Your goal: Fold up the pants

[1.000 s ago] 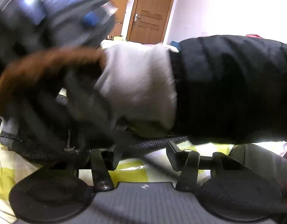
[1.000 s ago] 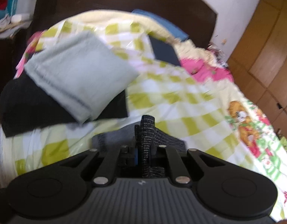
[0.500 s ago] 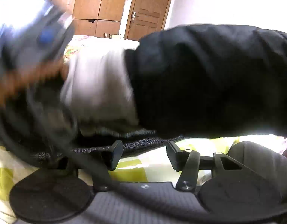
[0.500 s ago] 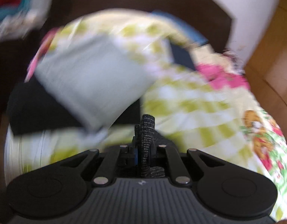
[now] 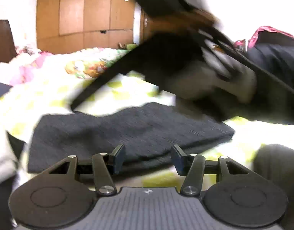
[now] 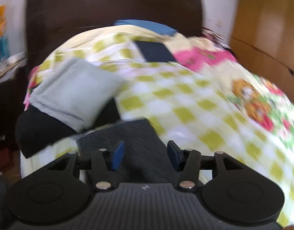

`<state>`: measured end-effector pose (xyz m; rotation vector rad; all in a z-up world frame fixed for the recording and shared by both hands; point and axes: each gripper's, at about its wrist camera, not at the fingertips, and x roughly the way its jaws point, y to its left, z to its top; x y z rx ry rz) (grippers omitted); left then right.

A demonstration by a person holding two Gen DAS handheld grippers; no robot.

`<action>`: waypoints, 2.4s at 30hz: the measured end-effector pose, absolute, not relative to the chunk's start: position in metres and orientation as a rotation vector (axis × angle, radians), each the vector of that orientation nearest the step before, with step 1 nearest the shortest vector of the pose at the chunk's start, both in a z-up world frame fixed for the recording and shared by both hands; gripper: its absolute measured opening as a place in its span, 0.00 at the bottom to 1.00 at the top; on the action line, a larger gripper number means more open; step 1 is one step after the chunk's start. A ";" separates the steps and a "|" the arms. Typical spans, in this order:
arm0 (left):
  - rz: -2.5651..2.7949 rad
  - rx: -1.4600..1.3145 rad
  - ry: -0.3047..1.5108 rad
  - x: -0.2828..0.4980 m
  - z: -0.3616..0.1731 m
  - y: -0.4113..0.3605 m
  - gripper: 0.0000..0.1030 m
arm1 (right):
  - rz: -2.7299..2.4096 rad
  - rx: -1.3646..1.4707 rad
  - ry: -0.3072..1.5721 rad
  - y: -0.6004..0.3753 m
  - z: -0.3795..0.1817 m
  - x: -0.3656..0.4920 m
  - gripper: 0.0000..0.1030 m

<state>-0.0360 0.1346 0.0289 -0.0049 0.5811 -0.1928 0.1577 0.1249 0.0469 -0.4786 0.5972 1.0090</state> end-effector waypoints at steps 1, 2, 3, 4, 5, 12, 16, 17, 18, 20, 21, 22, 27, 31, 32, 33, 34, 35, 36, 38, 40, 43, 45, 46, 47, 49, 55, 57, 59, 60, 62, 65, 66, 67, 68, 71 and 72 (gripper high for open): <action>-0.168 0.010 0.565 -0.033 0.033 0.140 0.63 | 0.985 -0.462 0.616 0.116 0.046 0.161 0.50; -0.139 0.020 0.551 -0.029 0.035 0.143 0.63 | 0.957 -0.437 0.637 0.105 0.045 0.165 0.50; -0.105 0.023 0.545 -0.022 0.036 0.148 0.63 | 0.933 -0.415 0.654 0.094 0.043 0.168 0.50; -0.074 0.025 0.545 -0.012 0.033 0.154 0.63 | 0.903 -0.396 0.662 0.080 0.040 0.171 0.50; -0.056 0.025 0.550 -0.003 0.027 0.158 0.63 | 0.867 -0.386 0.667 0.068 0.037 0.173 0.50; 0.103 -0.006 0.767 0.059 -0.035 0.187 0.65 | 0.565 -0.228 0.926 -0.020 -0.036 0.205 0.48; 0.136 0.047 0.762 0.060 -0.013 0.181 0.65 | 0.512 -0.044 0.877 -0.073 -0.015 0.202 0.50; 0.133 0.076 0.757 0.061 -0.011 0.174 0.65 | 0.498 -0.014 0.862 -0.085 -0.011 0.203 0.51; 0.126 0.096 0.754 0.065 -0.009 0.171 0.65 | 0.474 -0.008 0.846 -0.096 -0.008 0.206 0.52; 0.094 0.118 0.737 0.072 -0.003 0.161 0.65 | 0.417 0.012 0.836 -0.115 -0.009 0.213 0.53; 0.071 0.140 0.716 0.075 -0.003 0.154 0.65 | 0.397 0.042 0.855 -0.123 -0.012 0.215 0.54; 0.049 0.166 0.698 0.076 -0.002 0.145 0.66 | 0.396 0.091 0.880 -0.130 -0.015 0.217 0.56; 0.013 0.259 0.806 0.086 -0.032 0.122 0.69 | 0.516 0.390 1.028 -0.154 -0.047 0.227 0.57; -0.049 0.267 0.743 0.078 -0.012 0.109 0.68 | 0.560 0.595 1.052 -0.187 -0.059 0.233 0.53; -0.053 0.271 0.709 0.077 -0.007 0.104 0.69 | 0.571 0.619 1.058 -0.191 -0.060 0.235 0.53; -0.060 0.280 0.680 0.078 -0.003 0.099 0.69 | 0.578 0.620 1.057 -0.190 -0.059 0.236 0.53; -0.062 0.288 0.657 0.081 -0.001 0.094 0.69 | 0.591 0.608 1.050 -0.187 -0.056 0.235 0.54; -0.044 0.300 0.645 0.086 -0.003 0.089 0.69 | 0.607 0.583 1.043 -0.181 -0.053 0.233 0.54; -0.019 0.319 0.656 0.094 -0.010 0.085 0.69 | 0.612 0.563 1.040 -0.178 -0.052 0.232 0.54; 0.016 0.372 0.719 0.112 -0.033 0.084 0.70 | 0.628 0.591 1.045 -0.178 -0.055 0.232 0.54; 0.040 0.410 0.751 0.115 -0.042 0.080 0.69 | 0.650 0.647 1.059 -0.180 -0.062 0.238 0.55; 0.011 0.410 0.653 0.111 -0.017 0.073 0.72 | 0.681 0.706 1.056 -0.182 -0.067 0.245 0.62; 0.024 0.407 0.709 0.130 -0.022 0.071 0.75 | 0.653 0.696 1.072 -0.175 -0.069 0.251 0.41; 0.044 0.414 0.758 0.142 -0.034 0.070 0.78 | 0.649 0.700 1.075 -0.173 -0.068 0.255 0.22; 0.066 0.428 0.780 0.148 -0.044 0.069 0.79 | 0.667 0.730 1.062 -0.176 -0.066 0.256 0.22; 0.087 0.455 0.759 0.146 -0.047 0.055 0.68 | 0.694 0.765 1.024 -0.185 -0.059 0.256 0.18; 0.078 0.479 0.748 0.139 -0.049 0.000 0.61 | 0.645 0.815 0.991 -0.243 -0.061 0.257 0.13; 0.047 0.461 0.740 0.143 -0.047 -0.020 0.61 | 0.602 0.825 0.975 -0.268 -0.060 0.254 0.13; -0.007 0.445 0.731 0.146 -0.044 -0.044 0.62 | 0.549 0.815 0.947 -0.298 -0.052 0.248 0.13; -0.042 0.452 0.714 0.146 -0.042 -0.059 0.62 | 0.516 0.803 0.935 -0.311 -0.047 0.246 0.13; -0.106 0.451 0.668 0.144 -0.033 -0.078 0.64 | 0.452 0.776 0.919 -0.340 -0.038 0.240 0.13; -0.090 0.445 0.586 0.142 -0.011 -0.082 0.71 | 0.388 0.748 0.912 -0.365 -0.031 0.229 0.13; -0.051 0.462 0.582 0.144 -0.010 -0.079 0.75 | 0.375 0.748 0.913 -0.370 -0.031 0.226 0.14; -0.010 0.484 0.581 0.148 -0.013 -0.074 0.76 | 0.373 0.747 0.917 -0.371 -0.033 0.224 0.15; 0.037 0.516 0.592 0.153 -0.021 -0.067 0.76 | 0.381 0.743 0.916 -0.371 -0.034 0.223 0.17; 0.094 0.610 0.660 0.166 -0.057 -0.053 0.79 | 0.390 0.744 0.920 -0.363 -0.043 0.223 0.22; 0.098 0.614 0.639 0.165 -0.058 -0.052 0.79 | 0.396 0.747 0.934 -0.359 -0.047 0.225 0.27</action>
